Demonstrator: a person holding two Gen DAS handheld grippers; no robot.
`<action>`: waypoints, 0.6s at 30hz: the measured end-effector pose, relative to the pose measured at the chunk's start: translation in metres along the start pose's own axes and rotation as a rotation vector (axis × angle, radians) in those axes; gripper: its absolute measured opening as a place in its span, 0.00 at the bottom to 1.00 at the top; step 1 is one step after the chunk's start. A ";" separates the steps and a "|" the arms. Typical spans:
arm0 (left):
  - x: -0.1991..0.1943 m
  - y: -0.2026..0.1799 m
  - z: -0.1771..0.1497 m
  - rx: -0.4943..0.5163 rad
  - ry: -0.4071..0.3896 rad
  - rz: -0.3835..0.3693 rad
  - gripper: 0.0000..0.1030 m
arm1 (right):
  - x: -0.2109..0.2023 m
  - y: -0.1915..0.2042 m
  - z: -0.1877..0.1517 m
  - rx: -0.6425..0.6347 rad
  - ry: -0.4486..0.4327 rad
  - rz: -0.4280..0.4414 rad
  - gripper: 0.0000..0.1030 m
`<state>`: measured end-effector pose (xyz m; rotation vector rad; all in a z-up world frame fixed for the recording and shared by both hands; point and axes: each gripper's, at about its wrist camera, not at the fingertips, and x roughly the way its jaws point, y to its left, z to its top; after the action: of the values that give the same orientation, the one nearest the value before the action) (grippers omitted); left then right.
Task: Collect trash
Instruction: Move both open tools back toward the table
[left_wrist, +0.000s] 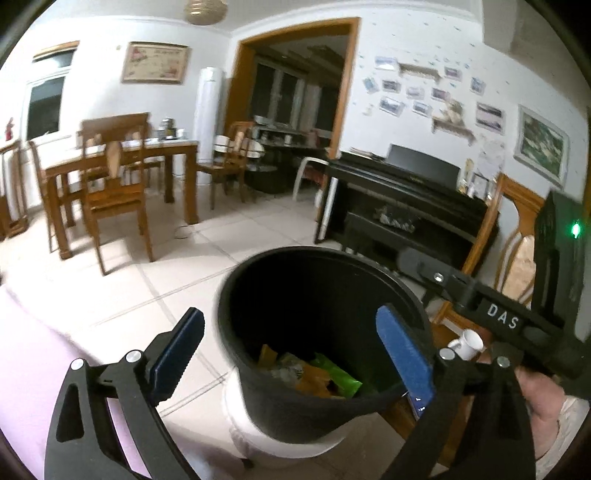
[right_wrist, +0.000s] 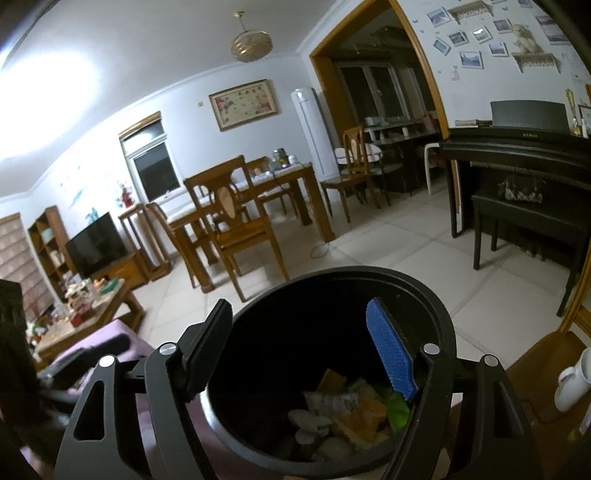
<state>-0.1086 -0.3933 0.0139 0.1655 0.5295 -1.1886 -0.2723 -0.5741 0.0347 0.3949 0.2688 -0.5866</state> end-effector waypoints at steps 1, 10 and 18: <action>-0.006 0.008 0.000 -0.018 0.002 0.018 0.91 | 0.000 0.002 0.000 -0.004 0.002 0.005 0.75; -0.104 0.157 -0.036 -0.296 0.048 0.409 0.93 | 0.027 0.071 -0.020 -0.119 0.128 0.161 0.75; -0.164 0.272 -0.093 -0.533 0.220 0.675 0.45 | 0.049 0.181 -0.052 -0.308 0.260 0.358 0.75</action>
<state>0.0676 -0.1164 -0.0295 0.0093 0.8805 -0.3500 -0.1346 -0.4366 0.0220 0.2121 0.5177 -0.1361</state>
